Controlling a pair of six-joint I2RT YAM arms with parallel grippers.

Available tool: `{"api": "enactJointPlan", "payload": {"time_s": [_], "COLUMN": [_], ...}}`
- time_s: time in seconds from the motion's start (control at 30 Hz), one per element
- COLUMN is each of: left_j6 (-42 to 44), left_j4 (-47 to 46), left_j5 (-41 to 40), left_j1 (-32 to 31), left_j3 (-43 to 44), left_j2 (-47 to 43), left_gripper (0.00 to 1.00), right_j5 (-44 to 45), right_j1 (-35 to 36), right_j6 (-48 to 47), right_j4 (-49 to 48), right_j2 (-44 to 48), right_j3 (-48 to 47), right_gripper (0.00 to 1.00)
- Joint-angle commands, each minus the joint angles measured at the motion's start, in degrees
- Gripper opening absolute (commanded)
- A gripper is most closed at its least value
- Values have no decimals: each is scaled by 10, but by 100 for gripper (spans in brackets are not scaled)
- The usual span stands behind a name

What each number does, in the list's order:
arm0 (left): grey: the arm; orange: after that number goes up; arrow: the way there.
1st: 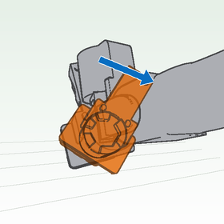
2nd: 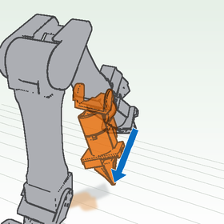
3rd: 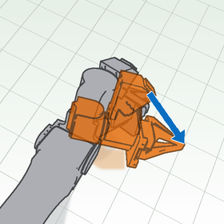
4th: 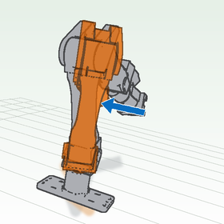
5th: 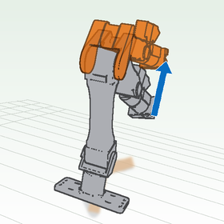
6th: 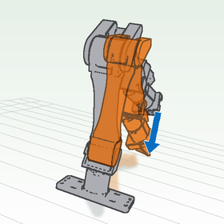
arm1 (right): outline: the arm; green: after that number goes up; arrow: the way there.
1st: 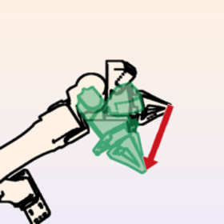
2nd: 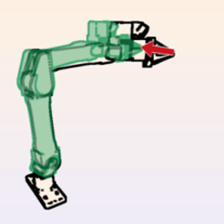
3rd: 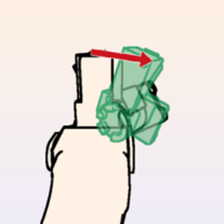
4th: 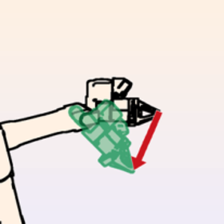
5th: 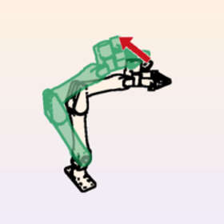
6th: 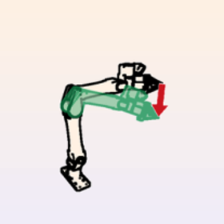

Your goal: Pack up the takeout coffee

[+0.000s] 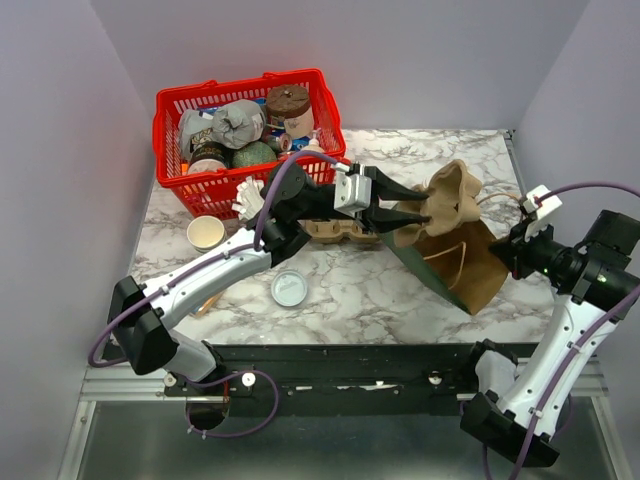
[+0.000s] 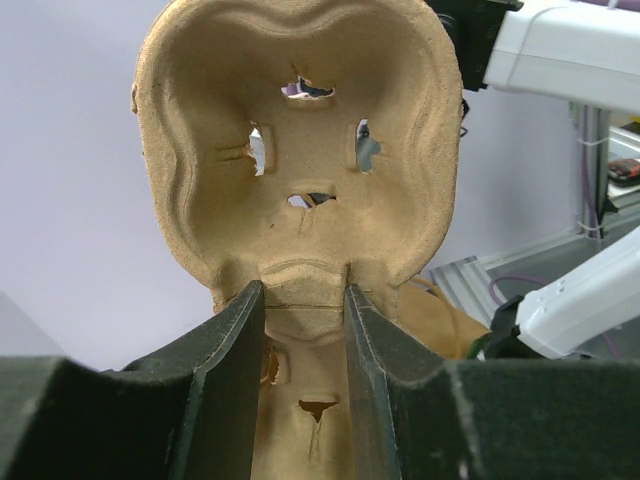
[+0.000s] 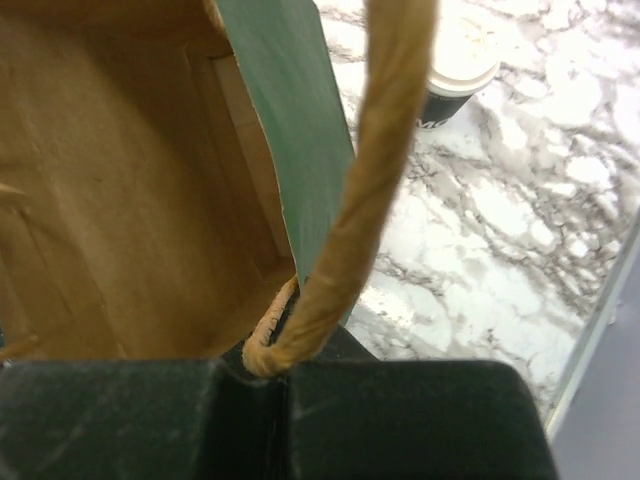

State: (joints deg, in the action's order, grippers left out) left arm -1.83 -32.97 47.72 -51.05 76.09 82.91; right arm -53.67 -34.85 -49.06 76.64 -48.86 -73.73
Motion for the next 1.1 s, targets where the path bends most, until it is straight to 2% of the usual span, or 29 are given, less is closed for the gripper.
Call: {"api": "enactJointPlan", "payload": {"time_s": [0.0, 0.1, 0.33, 0.5, 0.9, 1.07], "left_j6": [51, 47, -3, -28, 31, 47], "left_j4": [24, 11, -112, -158, -222, -235], "left_j5": [-26, -33, -52, -59, -72, -69], "left_j1": [4, 4, 3, -9, -59, -70], "left_j3": [28, 26, 34, 65, 76, 67], "left_j2": [-15, -8, 38, 86, 131, 120], "left_gripper": [0, 0, 0, 0, 0, 0], "right_j5": [2, 1, -6, -11, -21, -15], "right_j1": [3, 2, 3, 3, 3, 3], "right_j6": [52, 50, 30, 30, 48, 56], "right_j4": [103, 105, 107, 106, 96, 100], "right_j2": [2, 6, 6, -7, -21, -37], "right_j3": [-2, 2, 15, 11, 0, -10], "right_gripper": [1, 1, 1, 1, 1, 1]}}
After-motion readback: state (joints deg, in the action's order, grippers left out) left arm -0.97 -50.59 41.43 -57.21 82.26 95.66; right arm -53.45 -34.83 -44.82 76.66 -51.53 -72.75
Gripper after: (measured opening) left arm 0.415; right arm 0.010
